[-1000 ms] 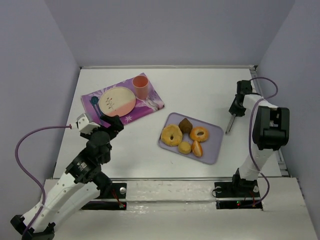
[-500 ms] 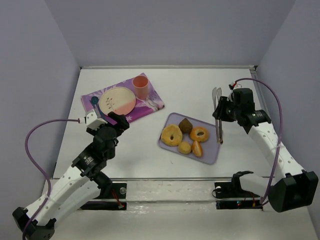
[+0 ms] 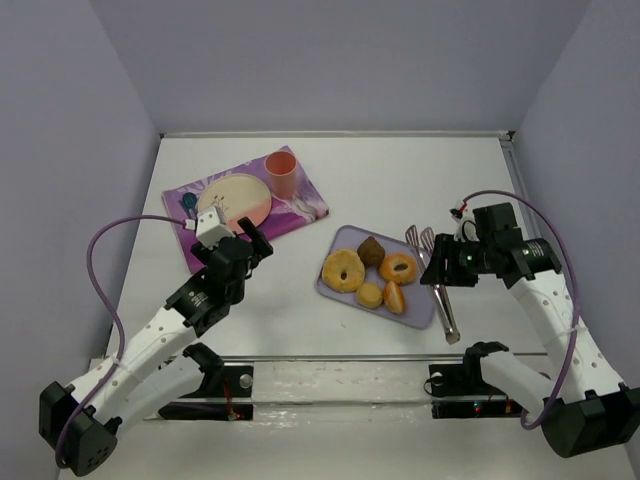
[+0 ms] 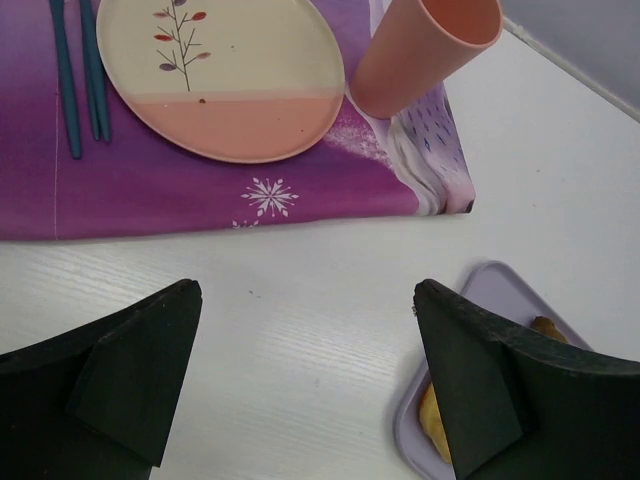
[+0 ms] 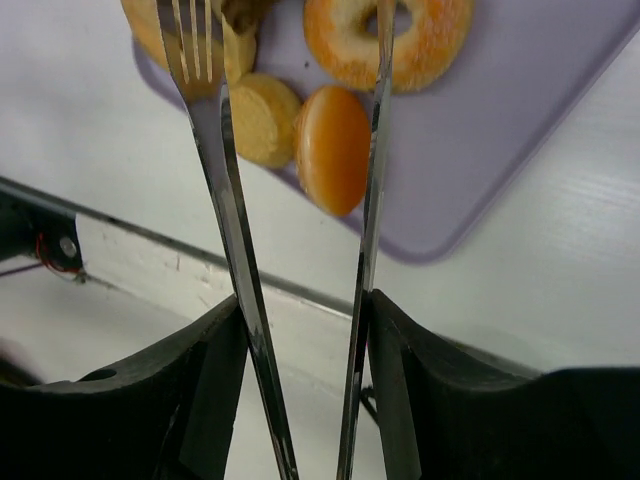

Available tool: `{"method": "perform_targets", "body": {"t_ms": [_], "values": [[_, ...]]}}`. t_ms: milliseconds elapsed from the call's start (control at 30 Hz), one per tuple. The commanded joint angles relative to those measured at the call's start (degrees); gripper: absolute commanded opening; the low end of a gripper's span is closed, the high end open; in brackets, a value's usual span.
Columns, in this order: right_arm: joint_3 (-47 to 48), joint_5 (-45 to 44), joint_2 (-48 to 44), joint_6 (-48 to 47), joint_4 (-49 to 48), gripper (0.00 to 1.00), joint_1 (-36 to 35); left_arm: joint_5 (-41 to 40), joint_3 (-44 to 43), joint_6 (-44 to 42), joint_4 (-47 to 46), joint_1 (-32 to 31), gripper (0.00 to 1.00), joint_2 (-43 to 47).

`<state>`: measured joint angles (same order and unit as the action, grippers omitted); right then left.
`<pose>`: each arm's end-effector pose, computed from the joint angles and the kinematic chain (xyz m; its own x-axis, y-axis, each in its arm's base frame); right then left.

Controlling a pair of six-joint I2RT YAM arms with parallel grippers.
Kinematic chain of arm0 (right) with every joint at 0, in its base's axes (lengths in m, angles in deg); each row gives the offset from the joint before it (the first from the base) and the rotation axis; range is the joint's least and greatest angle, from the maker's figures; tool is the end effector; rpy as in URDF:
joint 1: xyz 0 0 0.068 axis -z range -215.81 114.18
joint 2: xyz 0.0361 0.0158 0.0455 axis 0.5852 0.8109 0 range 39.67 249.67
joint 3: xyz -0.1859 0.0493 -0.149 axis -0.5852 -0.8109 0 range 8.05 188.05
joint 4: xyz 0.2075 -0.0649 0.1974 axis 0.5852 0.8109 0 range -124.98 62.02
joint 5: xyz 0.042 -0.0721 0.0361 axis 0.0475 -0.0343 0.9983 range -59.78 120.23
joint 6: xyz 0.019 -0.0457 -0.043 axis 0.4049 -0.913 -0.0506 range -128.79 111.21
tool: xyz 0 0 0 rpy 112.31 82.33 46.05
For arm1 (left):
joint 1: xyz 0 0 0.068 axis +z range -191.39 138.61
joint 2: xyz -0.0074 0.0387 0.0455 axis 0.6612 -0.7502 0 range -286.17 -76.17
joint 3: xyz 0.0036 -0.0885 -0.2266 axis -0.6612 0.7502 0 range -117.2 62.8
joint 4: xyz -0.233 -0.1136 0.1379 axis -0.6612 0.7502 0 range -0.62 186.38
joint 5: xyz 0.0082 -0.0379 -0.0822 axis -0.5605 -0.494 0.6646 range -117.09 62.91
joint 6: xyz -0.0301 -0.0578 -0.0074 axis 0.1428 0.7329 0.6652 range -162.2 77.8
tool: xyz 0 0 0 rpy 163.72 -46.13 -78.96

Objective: Place the bread

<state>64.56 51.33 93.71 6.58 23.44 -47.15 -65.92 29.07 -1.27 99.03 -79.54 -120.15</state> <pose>0.2195 0.0630 0.2731 -0.8843 0.0750 -0.4608 -0.1520 0.8869 0.4362 0.2125 -0.1256 0.2461 -0.2138 -0.4811 -0.8502 -0.1620 0.8758 -0.4548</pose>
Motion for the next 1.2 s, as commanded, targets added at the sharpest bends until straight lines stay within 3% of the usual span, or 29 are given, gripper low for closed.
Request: {"method": "perform_targets", "body": {"t_ms": [0,300,567,833,967,1167], "values": [[2.9,4.48,0.1,-3.24,11.71,0.55,-0.36,-0.37,-3.35,-0.76,-2.35,0.27,0.99,-0.31],[0.1,4.21,2.3,-4.21,17.17,0.62,-2.03,-0.11,-3.44,-1.29,-2.79,0.62,0.99,-1.36],[-0.61,3.51,3.7,-3.6,16.91,0.63,-4.39,-0.11,-3.44,-1.55,-3.06,1.15,0.99,-1.98],[-1.58,2.11,8.62,-0.44,15.94,0.63,-13.01,0.51,-3.27,-1.99,-3.67,1.76,0.99,-2.68],[-0.35,-2.82,11.87,0.0,17.7,0.63,-13.54,0.95,-3.27,-2.08,-3.58,2.03,0.99,-2.95],[0.0,-3.17,15.39,-0.96,17.26,0.62,-13.54,1.21,-2.65,-2.17,-3.94,2.47,0.99,-2.68]]}}
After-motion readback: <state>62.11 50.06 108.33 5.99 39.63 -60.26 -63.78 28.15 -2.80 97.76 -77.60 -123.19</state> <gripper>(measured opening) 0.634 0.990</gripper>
